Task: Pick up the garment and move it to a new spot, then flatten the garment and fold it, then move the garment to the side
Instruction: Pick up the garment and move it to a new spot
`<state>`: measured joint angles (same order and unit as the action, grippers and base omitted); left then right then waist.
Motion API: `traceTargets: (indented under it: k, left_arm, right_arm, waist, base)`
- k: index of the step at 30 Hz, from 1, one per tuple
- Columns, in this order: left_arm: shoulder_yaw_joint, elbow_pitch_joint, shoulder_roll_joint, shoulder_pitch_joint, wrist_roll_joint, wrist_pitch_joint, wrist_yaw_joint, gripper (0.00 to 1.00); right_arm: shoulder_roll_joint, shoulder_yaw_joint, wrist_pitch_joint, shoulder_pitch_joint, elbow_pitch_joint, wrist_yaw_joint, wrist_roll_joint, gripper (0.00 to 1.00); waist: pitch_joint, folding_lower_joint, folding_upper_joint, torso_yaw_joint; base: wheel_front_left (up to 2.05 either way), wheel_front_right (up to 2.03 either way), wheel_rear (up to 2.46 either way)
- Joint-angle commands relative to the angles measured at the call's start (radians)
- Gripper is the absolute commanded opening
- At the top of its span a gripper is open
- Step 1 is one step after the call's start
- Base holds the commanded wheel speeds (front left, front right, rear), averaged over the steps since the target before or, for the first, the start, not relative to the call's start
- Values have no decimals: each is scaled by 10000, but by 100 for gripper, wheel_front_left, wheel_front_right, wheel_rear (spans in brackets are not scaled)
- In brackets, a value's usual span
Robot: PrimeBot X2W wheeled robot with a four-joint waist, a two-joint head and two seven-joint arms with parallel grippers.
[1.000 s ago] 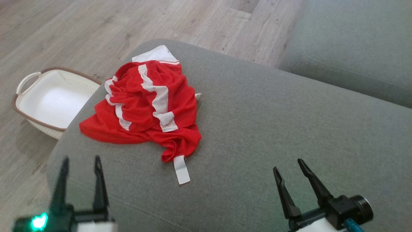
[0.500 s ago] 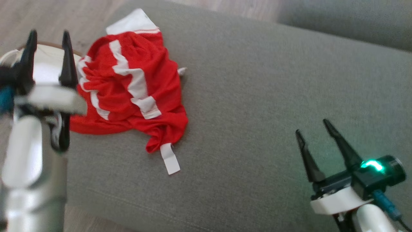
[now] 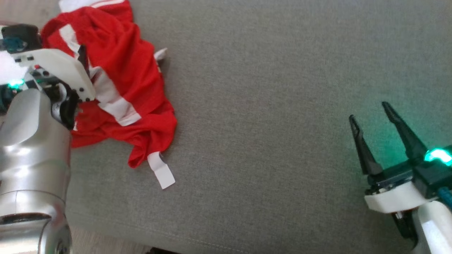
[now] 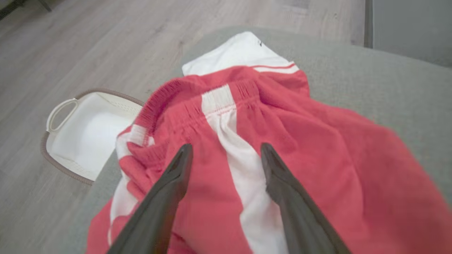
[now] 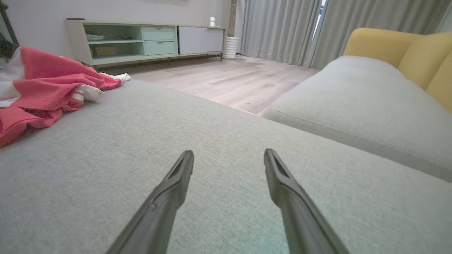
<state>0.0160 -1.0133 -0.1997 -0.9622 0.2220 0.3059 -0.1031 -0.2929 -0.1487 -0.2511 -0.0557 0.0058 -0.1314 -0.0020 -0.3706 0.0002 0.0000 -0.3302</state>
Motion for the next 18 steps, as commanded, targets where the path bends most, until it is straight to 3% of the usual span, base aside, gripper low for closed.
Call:
traceTargets:
  k: [1,2,3,4,11,18]
  left_arm:
    - [268,-106,-529,-445,163,-190,-21,100]
    - [318,-345,-512,-501,252,-290,-37,100]
    - [338,-588,-484,-543,315,-349,-50,47]
    - [330,-791,-413,-567,356,-412,-62,0]
    - [29,-1200,-344,-851,193,-1749,-93,0]
    - [-576,-1196,-572,-1527,-66,-2969,-228,0]
  right_arm:
    - [-104,-55,-107,-144,-353,7,269,100]
    - [-129,-52,-107,-159,-359,7,304,100]
    - [-144,-50,-107,-166,-350,7,351,100]
    - [-172,-50,-107,-183,-343,7,352,100]
    - [-11,-30,-107,-365,-403,7,366,100]
    - [572,-282,-107,-522,-42,7,607,100]
  waist:
    - [-438,-2,0,221]
    - [-510,-2,0,230]
    - [-574,-2,0,232]
    - [-620,-2,0,230]
    - [-605,-2,0,162]
    - [328,-2,0,370]
  base:
    - [0,0,0]
    - [0,0,0]
    - [0,0,0]
    - [0,0,0]
    - [0,0,0]
    - [0,0,0]
